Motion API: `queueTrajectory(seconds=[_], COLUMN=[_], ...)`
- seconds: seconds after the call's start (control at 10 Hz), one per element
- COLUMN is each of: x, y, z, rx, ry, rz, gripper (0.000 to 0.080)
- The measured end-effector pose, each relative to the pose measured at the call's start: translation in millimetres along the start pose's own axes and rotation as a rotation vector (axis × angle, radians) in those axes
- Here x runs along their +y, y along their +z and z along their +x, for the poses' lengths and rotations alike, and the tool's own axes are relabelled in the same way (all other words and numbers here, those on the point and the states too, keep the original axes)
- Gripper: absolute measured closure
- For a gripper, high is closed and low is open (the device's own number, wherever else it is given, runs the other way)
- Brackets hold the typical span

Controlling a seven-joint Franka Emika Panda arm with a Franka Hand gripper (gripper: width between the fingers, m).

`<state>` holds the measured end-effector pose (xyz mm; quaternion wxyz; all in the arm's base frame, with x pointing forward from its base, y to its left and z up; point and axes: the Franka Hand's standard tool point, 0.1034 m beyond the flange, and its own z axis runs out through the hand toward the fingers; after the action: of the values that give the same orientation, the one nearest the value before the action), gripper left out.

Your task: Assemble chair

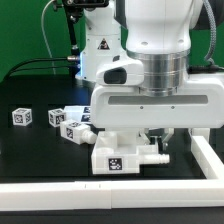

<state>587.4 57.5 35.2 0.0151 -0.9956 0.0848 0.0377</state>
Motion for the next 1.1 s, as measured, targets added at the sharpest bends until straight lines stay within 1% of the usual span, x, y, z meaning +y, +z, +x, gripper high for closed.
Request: queueTrajectory(seconds=[0.1, 0.2, 0.3, 0.4, 0.5, 0.6, 0.7, 0.8, 0.9, 1.0, 1.1], x=[0.2, -5.4, -22.6, -19.8, -0.8, 9.7, -5.4, -10.9, -8.6, -10.7, -22.0], y=[0.1, -0.7, -2.6, -5.5, -5.3, -4.5, -4.2, -3.2, -2.9, -2.6, -1.8], z=[0.0, -2.0, -11.2, -10.9, -3.3, 1.4, -2.1, -3.9, -3.5, -4.3, -7.1], rx=[0.0, 0.012, 0.028, 0.03, 0.03, 0.031, 0.037, 0.034, 0.034, 0.034, 0.042], ry=[0.035, 0.058, 0.022, 0.039, -0.054, -0.013, -0.082, -0.089, -0.098, -0.129, -0.245], rz=[0.0, -0.007, -0.007, -0.003, -0.003, 0.001, -0.035, -0.027, -0.029, -0.033, -0.051], gripper=[0.077, 0.077, 0.077, 0.077, 0.077, 0.077, 0.077, 0.077, 0.077, 0.077, 0.077])
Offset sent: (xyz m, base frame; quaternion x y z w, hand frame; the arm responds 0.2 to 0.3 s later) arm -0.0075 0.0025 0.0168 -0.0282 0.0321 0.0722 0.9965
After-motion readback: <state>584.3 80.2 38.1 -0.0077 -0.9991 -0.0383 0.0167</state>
